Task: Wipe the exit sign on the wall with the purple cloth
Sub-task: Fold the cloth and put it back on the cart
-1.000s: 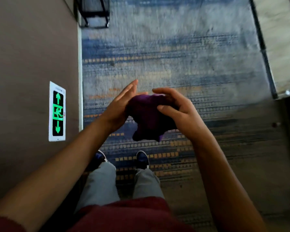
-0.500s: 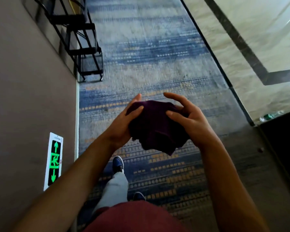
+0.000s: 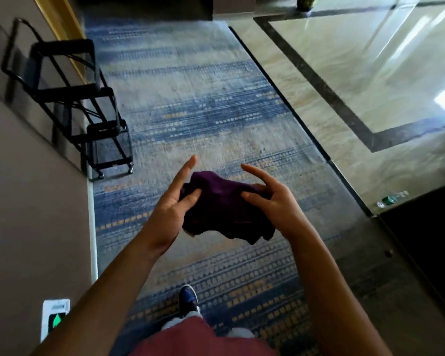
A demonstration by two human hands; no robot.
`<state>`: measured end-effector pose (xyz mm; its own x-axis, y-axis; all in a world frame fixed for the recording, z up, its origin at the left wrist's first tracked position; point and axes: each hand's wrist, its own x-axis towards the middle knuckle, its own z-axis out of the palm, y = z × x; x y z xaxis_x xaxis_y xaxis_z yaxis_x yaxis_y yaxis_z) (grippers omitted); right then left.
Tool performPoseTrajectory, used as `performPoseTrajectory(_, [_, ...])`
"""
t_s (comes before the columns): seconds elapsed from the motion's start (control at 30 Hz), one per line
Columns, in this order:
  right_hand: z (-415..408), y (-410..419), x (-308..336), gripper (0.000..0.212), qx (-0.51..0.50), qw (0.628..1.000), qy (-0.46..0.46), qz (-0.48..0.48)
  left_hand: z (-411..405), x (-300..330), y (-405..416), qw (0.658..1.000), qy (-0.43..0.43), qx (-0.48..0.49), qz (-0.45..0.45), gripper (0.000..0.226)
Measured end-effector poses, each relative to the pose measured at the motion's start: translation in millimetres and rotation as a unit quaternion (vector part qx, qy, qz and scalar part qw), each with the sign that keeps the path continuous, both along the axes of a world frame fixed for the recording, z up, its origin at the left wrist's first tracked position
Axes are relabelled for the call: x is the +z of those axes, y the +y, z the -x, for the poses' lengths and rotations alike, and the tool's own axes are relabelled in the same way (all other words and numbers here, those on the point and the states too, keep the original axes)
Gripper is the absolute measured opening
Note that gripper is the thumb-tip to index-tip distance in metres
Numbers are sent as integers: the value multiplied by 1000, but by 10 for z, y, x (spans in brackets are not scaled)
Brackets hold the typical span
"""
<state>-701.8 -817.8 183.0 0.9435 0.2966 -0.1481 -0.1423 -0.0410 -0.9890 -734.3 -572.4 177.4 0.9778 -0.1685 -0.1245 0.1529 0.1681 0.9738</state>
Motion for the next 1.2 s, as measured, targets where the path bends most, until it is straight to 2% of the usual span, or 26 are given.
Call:
performPoseTrajectory(0.17, [-636, 151, 24, 58, -19, 999, -7, -28, -648, 187, 103, 993, -21, -57, -98, 67])
performPoseTrajectory(0.23, [-896, 158, 2, 58, -33, 999, 7, -41, -925, 199, 101, 993, -29, -57, -99, 65])
performPoseTrajectory(0.5, [-2208, -46, -388, 71, -81, 995, -22, 55, -2286, 41, 3, 993, -52, 24, -105, 58])
performPoseTrajectory(0.67, [-3120, -141, -609, 70, -94, 986, -49, 130, -3097, -16, -134, 984, -39, 136, -108, 60])
performPoseTrajectory(0.73, [-3477, -151, -623, 67, -42, 993, -39, 104, -3418, 12, -121, 976, -38, 184, -111, 59])
performPoseTrajectory(0.83, [-3969, -77, -587, 63, 26, 999, 28, 19, -3851, 47, -41, 967, -34, 235, -91, 60])
performPoseTrajectory(1.0, [-4667, 347, -633, 49, 72, 981, 162, -81, -4539, 77, 81, 958, -11, 283, 50, 62])
performPoseTrajectory(1.07, [-4930, 576, -652, 36, 78, 974, 172, -129, -4823, 46, 133, 951, 2, 298, 83, 61])
performPoseTrajectory(1.13, [-5228, 786, -657, 43, 57, 968, 173, -173, -5132, 0, 220, 946, 16, 309, 93, 59])
performPoseTrajectory(1.2, [-5527, 934, -637, 60, 28, 970, 159, -181, -5449, -45, 364, 944, 27, 316, 90, 56])
